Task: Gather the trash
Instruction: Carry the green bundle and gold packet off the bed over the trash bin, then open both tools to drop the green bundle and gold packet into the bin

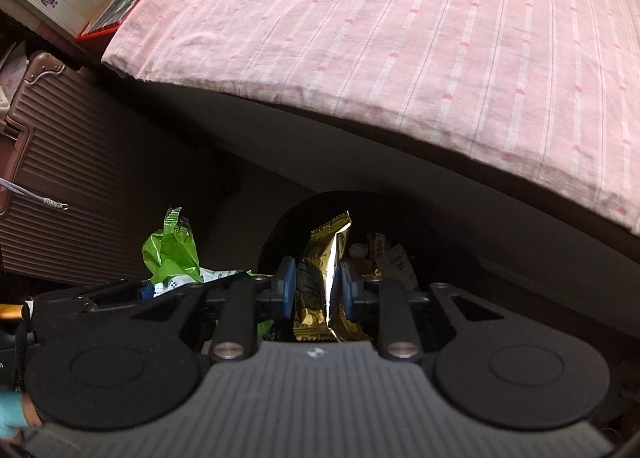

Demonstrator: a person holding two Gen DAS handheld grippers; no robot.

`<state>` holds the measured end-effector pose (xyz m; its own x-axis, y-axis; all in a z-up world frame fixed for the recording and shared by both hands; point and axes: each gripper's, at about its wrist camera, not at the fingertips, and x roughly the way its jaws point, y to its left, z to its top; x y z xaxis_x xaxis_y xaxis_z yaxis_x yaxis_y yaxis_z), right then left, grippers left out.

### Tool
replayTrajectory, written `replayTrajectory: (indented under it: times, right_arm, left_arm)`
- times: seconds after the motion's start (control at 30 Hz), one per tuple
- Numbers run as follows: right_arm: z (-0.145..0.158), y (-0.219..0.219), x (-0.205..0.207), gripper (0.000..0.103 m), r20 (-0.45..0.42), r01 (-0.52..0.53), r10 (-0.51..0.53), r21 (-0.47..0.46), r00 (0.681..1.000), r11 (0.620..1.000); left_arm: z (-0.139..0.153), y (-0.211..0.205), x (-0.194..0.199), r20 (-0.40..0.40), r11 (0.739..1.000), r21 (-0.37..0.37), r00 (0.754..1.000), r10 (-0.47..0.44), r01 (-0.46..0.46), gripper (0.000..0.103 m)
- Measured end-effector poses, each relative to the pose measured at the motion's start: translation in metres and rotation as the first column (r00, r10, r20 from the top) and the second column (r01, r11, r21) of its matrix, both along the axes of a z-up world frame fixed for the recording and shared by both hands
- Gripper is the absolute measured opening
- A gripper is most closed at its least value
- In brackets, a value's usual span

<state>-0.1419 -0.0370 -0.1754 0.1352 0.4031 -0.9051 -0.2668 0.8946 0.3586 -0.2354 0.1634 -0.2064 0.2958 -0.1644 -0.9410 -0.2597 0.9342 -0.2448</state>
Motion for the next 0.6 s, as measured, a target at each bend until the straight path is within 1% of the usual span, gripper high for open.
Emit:
replayTrajectory:
  times: [0.37,0.5,0.6]
  right_arm:
    - [-0.011,0.0,0.003,0.029,-0.017,0.0,0.0,-0.022,1.0,1.0]
    - [-0.013,-0.001,0.004,0.03,-0.021,0.002,-0.003,-0.027,1.0,1.0]
    - [-0.015,-0.003,0.006,0.031,-0.026,0.011,-0.012,-0.026,1.0,1.0]
  left_arm:
    - [-0.017,-0.009,0.005,-0.03,0.999,0.008,0.999,-0.034,0.034,0.043]
    - [-0.023,-0.009,0.01,-0.048,0.999,0.01,0.998,-0.047,0.048,0.047]
    - [-0.026,-0.008,0.011,-0.057,0.998,0.019,0.997,-0.052,0.053,0.052]
